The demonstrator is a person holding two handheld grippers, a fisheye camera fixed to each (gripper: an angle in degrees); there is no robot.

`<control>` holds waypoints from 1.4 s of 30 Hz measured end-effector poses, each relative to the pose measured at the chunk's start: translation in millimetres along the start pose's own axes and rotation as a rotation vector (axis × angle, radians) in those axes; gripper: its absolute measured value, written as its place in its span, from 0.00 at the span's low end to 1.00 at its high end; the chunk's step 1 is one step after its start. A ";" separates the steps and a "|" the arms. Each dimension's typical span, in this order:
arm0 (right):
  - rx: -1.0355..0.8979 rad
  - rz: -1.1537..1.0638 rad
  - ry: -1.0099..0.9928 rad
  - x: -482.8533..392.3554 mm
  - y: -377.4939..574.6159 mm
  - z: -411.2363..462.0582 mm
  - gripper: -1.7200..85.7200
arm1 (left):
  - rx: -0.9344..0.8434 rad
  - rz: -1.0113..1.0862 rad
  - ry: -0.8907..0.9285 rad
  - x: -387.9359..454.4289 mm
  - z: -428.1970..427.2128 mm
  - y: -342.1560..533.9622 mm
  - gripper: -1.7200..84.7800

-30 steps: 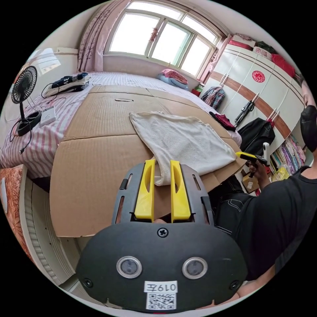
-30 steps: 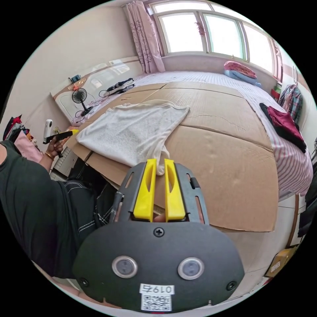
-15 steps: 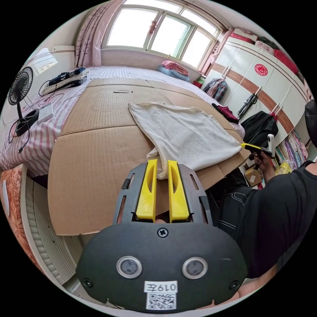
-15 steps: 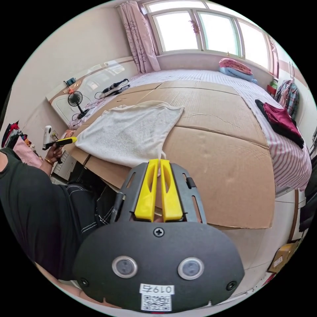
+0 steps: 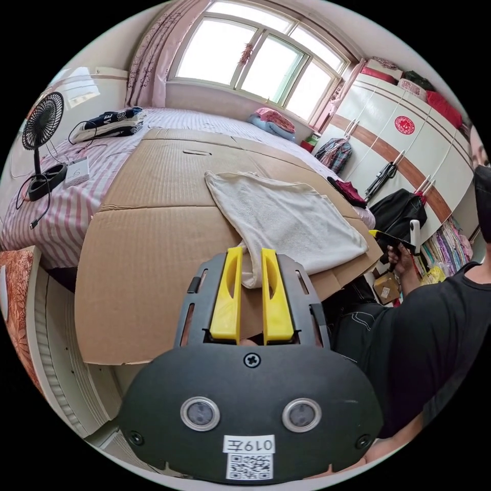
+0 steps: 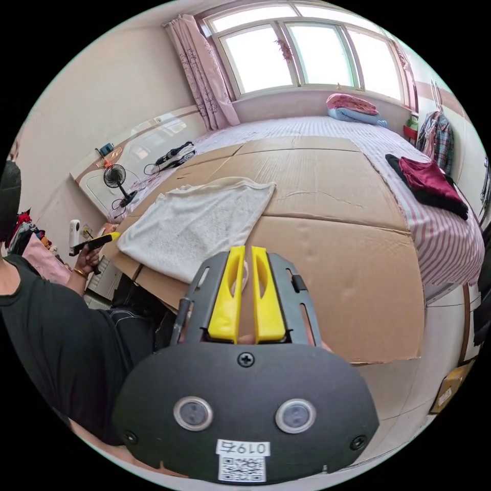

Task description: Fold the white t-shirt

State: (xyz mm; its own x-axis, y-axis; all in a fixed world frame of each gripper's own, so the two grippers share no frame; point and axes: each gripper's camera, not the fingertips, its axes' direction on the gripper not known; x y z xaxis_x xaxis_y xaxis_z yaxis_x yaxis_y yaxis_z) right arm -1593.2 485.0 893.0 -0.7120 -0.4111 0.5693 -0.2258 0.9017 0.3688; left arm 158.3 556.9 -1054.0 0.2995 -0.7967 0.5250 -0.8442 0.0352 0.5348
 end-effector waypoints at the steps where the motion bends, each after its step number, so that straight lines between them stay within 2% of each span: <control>1: -0.012 0.000 -0.012 6.9 -10.7 1.3 0.09 | 0.001 -0.003 0.000 -0.4 1.7 -2.4 0.07; 6: -0.092 0.067 -0.138 45.6 -50.7 18.7 0.13 | -0.042 0.004 0.002 2.6 25.8 -25.7 0.08; 9: -0.115 0.114 -0.235 70.1 -69.1 25.1 0.11 | -0.066 -0.007 0.023 3.1 42.6 -38.6 0.06; 11: -0.150 0.110 -0.264 80.8 -80.3 29.9 0.04 | -0.083 -0.011 0.019 4.2 52.4 -46.5 0.05; 19: -0.117 0.136 -0.159 123.0 -104.6 5.8 0.01 | -0.063 -0.059 0.014 6.4 79.8 -69.1 0.04; 24: -0.098 0.191 -0.260 153.5 -116.7 2.7 0.04 | -0.082 -0.064 0.045 16.8 112.8 -85.1 0.03; 26: -0.084 0.229 -0.299 169.3 -126.2 0.5 0.08 | -0.083 -0.071 0.046 21.1 123.4 -91.9 0.03; 29: -0.127 0.230 -0.323 181.1 -138.1 5.8 0.10 | -0.091 -0.081 0.043 28.5 142.6 -103.1 0.03; 34: -0.188 0.204 -0.354 192.1 -151.6 13.4 0.03 | -0.072 -0.094 -0.028 42.3 164.0 -120.0 0.03; 37: -0.148 0.202 -0.341 204.5 -156.3 7.2 0.02 | -0.065 -0.110 -0.095 51.1 178.0 -135.0 0.04; 40: -0.088 0.257 -0.371 224.1 -155.5 0.6 0.02 | -0.023 -0.034 -0.140 78.8 191.8 -164.5 0.04; 42: -0.075 0.273 -0.398 232.0 -154.3 0.8 0.02 | -0.009 0.159 -0.077 124.4 214.8 -203.1 0.06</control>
State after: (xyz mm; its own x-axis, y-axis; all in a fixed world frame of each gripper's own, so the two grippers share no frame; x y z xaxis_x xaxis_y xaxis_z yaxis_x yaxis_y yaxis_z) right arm -1724.0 250.5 967.6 -0.9406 -0.0646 0.3332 0.0429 0.9512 0.3056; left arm 271.5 321.0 -1239.5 0.1271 -0.8243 0.5516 -0.8742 0.1697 0.4550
